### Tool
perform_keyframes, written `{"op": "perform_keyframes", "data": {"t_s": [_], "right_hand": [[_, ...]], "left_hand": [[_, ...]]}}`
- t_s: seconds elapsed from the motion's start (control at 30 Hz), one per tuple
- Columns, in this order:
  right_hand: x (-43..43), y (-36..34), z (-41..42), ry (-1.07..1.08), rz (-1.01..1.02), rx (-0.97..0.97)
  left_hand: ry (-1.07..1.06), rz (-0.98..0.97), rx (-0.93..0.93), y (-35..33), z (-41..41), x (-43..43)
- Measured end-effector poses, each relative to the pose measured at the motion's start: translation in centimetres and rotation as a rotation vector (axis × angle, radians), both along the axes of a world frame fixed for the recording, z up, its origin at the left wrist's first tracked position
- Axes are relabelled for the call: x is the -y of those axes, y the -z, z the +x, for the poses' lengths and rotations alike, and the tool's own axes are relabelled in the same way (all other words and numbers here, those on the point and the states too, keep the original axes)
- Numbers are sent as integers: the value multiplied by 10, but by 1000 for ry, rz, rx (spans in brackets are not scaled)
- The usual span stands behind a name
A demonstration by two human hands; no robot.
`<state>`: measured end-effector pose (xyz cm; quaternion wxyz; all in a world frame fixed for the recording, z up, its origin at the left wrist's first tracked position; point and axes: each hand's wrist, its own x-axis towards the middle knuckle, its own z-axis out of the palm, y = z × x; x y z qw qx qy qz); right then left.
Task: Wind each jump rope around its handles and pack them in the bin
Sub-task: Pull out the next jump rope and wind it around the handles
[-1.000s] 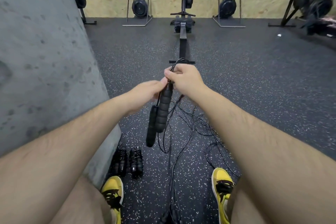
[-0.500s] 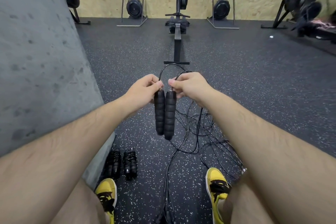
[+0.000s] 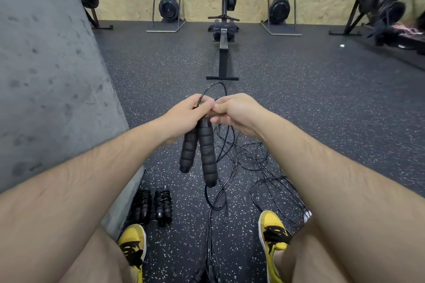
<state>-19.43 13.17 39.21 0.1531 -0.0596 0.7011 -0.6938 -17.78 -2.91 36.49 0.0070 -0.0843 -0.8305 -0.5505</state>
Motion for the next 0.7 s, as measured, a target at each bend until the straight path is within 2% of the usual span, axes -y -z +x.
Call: {"op": "perform_keyframes", "data": {"t_s": [0.07, 0.13, 0.2, 0.27, 0.3, 0.37, 0.43, 0.5, 0.7], "right_hand": [[0, -2, 2, -9, -22, 10], [-1, -6, 9, -33, 76, -17], [-5, -8, 11, -17, 414, -224], [-7, -12, 7, 113, 775, -559], [-5, -15, 7, 135, 835, -696], [-1, -16, 6, -23, 841, -785], [5, -8, 6, -213, 851, -679], [5, 4, 6, -306, 829, -512], [-6, 14, -1, -328, 565, -317]], "left_hand": [[32, -33, 49, -3, 3, 4], [108, -86, 111, -8, 5, 11], [160, -242, 144, -13, 6, 18], [184, -496, 133, -16, 7, 21], [192, -615, 116, -16, 8, 22], [203, -739, 71, -16, 9, 21], [161, -758, 6, -17, 11, 22], [98, -744, -43, -22, 11, 27], [23, -512, -25, -31, 16, 42]]}}
